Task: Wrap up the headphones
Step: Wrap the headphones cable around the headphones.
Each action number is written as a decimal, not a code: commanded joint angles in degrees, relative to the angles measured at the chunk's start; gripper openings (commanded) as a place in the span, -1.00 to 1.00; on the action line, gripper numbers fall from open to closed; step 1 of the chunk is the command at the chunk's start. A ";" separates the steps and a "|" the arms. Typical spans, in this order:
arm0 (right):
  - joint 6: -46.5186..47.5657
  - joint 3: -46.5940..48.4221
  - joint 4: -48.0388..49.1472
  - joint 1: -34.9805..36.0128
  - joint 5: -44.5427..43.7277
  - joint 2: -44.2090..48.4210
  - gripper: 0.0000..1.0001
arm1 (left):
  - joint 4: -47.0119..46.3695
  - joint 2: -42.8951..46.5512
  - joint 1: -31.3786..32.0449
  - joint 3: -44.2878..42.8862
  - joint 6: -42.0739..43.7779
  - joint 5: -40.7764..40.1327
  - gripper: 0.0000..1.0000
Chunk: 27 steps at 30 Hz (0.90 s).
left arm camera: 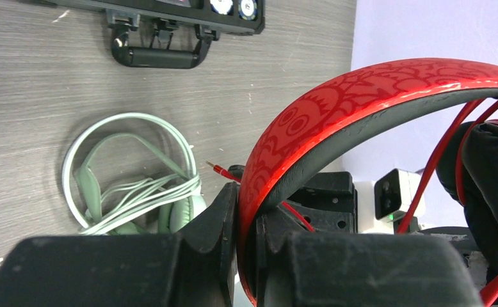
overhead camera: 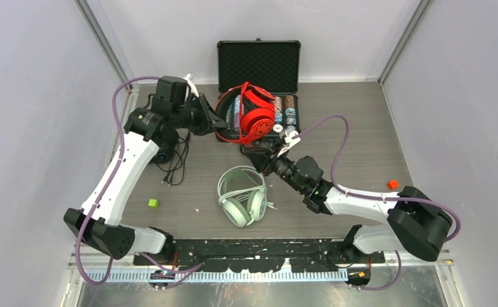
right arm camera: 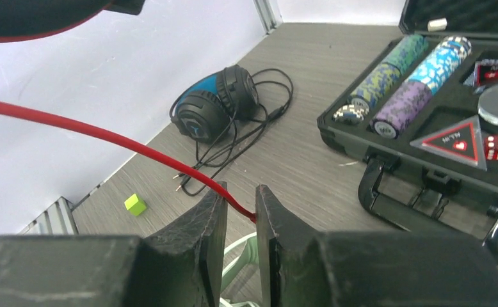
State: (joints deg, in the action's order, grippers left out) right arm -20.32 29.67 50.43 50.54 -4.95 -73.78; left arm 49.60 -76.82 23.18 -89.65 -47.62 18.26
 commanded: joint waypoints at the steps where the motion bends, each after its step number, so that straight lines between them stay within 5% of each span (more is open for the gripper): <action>1: -6.77 0.10 -1.51 -0.23 -2.71 -0.13 -0.44 | -4.44 -0.63 0.02 -0.23 -1.26 -3.86 -1.00; 13: -22.70 -0.03 -20.07 -0.18 -5.85 4.88 -0.19 | -4.24 -7.28 0.02 -5.45 -0.21 -11.19 -1.00; 21: -15.56 -3.75 -9.90 -0.27 -5.91 3.09 -0.97 | -5.32 -6.81 0.02 -6.22 -2.87 -7.21 -1.00; 27: -16.88 -2.09 -9.90 -1.31 -4.48 2.88 -0.99 | -5.14 -5.29 0.02 -4.84 -1.46 -3.52 -1.00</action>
State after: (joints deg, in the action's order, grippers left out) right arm -37.39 26.22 37.78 50.02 -9.32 -70.65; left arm 49.52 -85.62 23.20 -92.82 -47.97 9.76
